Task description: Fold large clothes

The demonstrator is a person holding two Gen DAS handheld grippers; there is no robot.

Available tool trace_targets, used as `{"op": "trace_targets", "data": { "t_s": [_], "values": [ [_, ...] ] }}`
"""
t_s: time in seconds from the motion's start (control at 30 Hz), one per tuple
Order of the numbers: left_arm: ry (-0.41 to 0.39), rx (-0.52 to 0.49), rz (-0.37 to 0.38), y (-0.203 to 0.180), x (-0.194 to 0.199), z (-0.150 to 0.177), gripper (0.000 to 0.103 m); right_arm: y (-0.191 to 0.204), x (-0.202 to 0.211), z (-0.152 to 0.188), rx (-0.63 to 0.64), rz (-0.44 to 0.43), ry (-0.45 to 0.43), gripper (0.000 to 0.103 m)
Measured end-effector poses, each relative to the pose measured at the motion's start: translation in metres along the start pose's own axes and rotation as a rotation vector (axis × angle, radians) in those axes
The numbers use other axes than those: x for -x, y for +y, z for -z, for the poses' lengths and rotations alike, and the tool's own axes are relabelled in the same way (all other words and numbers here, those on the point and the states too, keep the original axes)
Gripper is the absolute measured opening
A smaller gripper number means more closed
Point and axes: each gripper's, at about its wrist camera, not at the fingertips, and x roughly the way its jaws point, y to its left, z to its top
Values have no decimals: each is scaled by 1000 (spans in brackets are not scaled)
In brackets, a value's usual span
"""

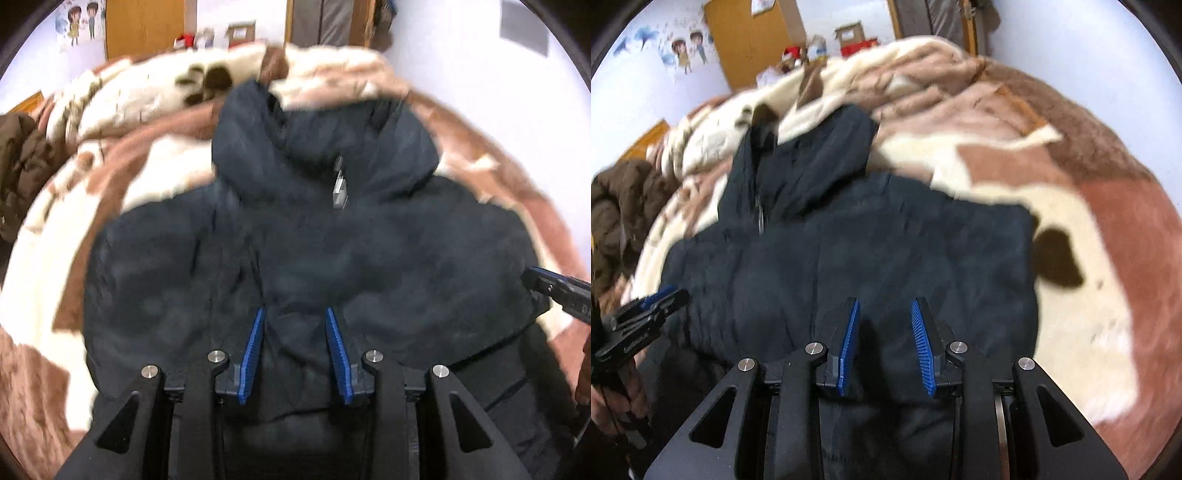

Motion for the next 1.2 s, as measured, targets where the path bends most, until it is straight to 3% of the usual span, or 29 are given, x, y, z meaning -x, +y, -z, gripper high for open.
{"op": "trace_targets", "data": {
  "t_s": [0.07, 0.2, 0.33, 0.67, 0.9, 1.2],
  "values": [
    [6, 7, -1, 0, -7, 2, 39, 1, -19, 3, 13, 12, 32, 30],
    [8, 7, -12, -3, 6, 3, 39, 2, -8, 0, -3, 33, 20, 30],
    [5, 22, -20, -2, 36, 10, 39, 3, 29, 5, -63, 18, -27, 31],
    [-106, 45, 12, -6, 154, 42, 39, 39, 145, 43, -63, 23, -208, 31],
    [-155, 38, 38, -7, 207, 66, 41, 72, 194, 65, -69, -34, -267, 32],
    [-173, 49, 52, -3, 228, 75, 50, 109, 199, 74, 15, -67, -281, 37]
  ]
}}
